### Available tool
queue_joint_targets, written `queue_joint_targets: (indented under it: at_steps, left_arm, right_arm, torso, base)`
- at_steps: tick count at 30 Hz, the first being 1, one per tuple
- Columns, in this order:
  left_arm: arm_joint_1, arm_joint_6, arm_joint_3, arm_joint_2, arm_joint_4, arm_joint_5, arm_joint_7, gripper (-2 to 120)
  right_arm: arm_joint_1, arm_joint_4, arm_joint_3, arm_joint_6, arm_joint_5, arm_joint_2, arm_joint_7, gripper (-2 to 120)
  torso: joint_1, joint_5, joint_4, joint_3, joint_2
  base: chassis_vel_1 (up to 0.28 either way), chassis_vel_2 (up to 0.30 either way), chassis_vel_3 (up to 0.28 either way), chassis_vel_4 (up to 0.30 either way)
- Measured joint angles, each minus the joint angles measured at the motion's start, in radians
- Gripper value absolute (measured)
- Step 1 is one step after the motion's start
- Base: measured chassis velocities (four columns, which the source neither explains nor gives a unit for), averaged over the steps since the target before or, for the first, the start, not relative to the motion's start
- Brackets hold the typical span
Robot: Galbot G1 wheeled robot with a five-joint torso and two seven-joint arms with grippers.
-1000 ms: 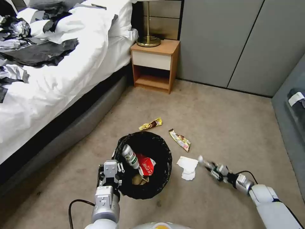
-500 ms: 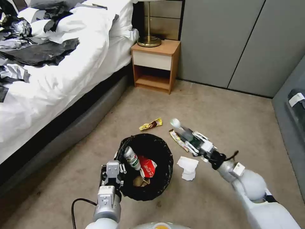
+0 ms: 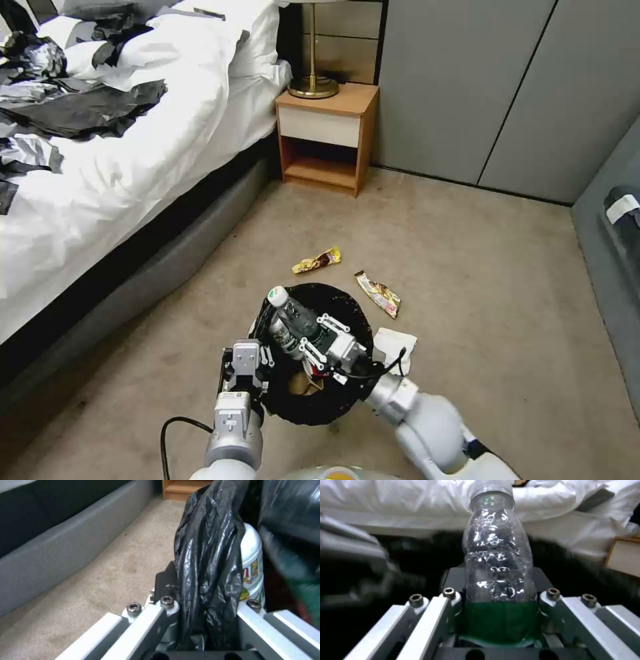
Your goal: Pick up the trash bin, then pick up the garbage from the floor and place it into the trash bin.
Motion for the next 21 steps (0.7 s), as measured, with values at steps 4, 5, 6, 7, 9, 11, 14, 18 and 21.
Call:
queue_joint_targets:
  at_steps: [4, 5, 6, 7, 9, 11, 14, 18, 21]
  left_arm:
    - [-0.003, 0.0, 0.0, -0.002, -0.003, 0.0, -0.001, 1]
    - [-0.004, 0.0, 0.0, -0.003, -0.005, 0.0, -0.001, 1]
    - [-0.004, 0.0, -0.001, -0.004, -0.006, 0.0, 0.0, 1]
    - [-0.005, 0.0, -0.002, -0.004, -0.007, 0.0, 0.0, 1]
    - [-0.005, 0.0, -0.002, -0.003, -0.008, -0.001, 0.0, 1]
    - [-0.005, 0.001, -0.005, -0.002, -0.012, -0.001, 0.0, 1]
    - [-0.005, 0.002, -0.007, -0.001, -0.016, -0.003, 0.0, 1]
    - [-0.005, 0.003, -0.008, -0.001, -0.022, -0.003, 0.0, 1]
    - [-0.003, 0.003, -0.01, -0.001, -0.025, -0.004, 0.0, 1]
  right_arm:
    - [0.0, -0.052, 0.017, 0.022, -0.008, 0.001, 0.0, 25]
    - [-0.005, -0.064, 0.023, 0.03, -0.011, -0.002, 0.0, 25]
    - [-0.007, -0.07, 0.026, 0.036, -0.012, -0.004, 0.0, 25]
    - [-0.015, -0.081, 0.035, 0.049, -0.013, -0.007, 0.0, 25]
    - [-0.018, -0.087, 0.039, 0.055, -0.014, -0.008, 0.0, 25]
    - [-0.024, -0.093, 0.05, 0.062, -0.016, -0.011, -0.001, 25]
    - [-0.029, -0.093, 0.056, 0.065, -0.022, -0.013, 0.006, 32]
    - [-0.034, -0.078, 0.058, 0.064, -0.025, -0.014, 0.013, 48]
    - [-0.035, -0.069, 0.059, 0.062, -0.027, -0.014, 0.013, 58]
  torso:
    - [0.0, 0.0, 0.0, 0.0, 0.0]
    - [0.0, 0.0, -0.0001, 0.0, 0.0]
    - [0.0, 0.0, -0.0001, 0.0, 0.0]
    - [0.0, -0.0001, -0.0002, 0.0, 0.0]
    - [0.0, 0.0, -0.0001, 0.0, 0.0]
    - [0.0, 0.0, -0.0001, 0.0, 0.0]
    - [0.0, 0.0, -0.0002, 0.0, 0.0]
    - [0.0, 0.0, -0.0001, 0.0, 0.0]
    - [0.0, -0.0001, -0.0001, 0.0, 0.0]
  base:
    - [0.0, 0.0, 0.0, 0.0]
    - [0.0, 0.0, 0.0, 0.0]
    - [0.0, 0.0, 0.0, 0.0]
    - [0.0, 0.0, 0.0, 0.0]
    - [0.0, 0.0, 0.0, 0.0]
    - [0.0, 0.0, 0.0, 0.0]
    - [0.0, 0.0, 0.0, 0.0]
    - [0.0, 0.0, 0.0, 0.0]
    - [0.0, 0.0, 0.0, 0.0]
